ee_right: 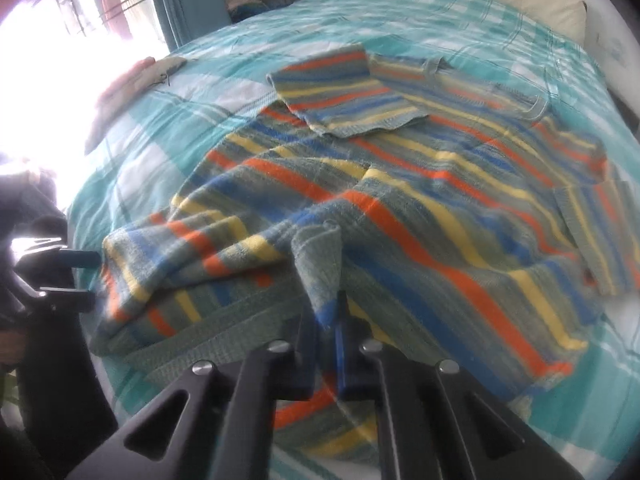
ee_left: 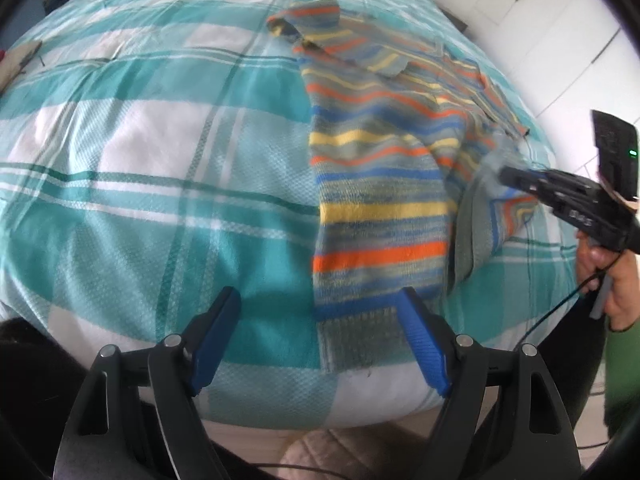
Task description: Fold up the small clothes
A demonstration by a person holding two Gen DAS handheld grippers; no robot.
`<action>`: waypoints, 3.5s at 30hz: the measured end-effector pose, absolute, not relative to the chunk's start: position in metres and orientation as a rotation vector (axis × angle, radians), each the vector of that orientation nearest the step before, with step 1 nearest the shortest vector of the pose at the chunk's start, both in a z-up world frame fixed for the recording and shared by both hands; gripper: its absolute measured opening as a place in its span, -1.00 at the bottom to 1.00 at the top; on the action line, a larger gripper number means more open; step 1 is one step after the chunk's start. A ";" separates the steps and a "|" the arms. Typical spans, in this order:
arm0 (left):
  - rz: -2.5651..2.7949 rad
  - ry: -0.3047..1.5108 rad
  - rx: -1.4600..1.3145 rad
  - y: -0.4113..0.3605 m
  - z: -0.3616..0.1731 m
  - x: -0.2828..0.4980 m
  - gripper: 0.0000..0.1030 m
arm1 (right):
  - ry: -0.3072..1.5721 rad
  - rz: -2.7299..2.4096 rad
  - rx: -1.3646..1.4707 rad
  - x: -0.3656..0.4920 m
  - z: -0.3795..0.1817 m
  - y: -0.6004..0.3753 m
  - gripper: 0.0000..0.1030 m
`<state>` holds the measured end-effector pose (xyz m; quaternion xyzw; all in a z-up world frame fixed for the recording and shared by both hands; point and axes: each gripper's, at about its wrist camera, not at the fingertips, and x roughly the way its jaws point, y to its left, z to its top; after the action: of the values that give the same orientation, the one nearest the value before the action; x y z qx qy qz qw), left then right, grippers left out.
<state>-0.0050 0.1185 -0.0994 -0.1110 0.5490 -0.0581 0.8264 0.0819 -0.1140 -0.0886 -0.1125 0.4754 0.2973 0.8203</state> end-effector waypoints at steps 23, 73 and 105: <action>-0.095 1.170 -0.166 0.112 -0.104 -0.006 0.58 | 1.139 0.397 0.627 -0.038 -0.099 -0.323 0.07; -0.036 0.795 0.061 0.051 -0.024 -0.003 0.69 | 0.955 0.134 -0.281 0.030 0.004 -0.288 0.10; 0.011 0.902 0.040 0.018 -0.115 0.028 0.69 | 0.723 0.031 0.785 0.156 -0.100 -0.529 -0.12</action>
<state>0.0275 0.0180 -0.1152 0.0195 0.4357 0.0055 0.8999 0.1556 -0.5290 -0.0999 0.3741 0.3446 0.0149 0.8608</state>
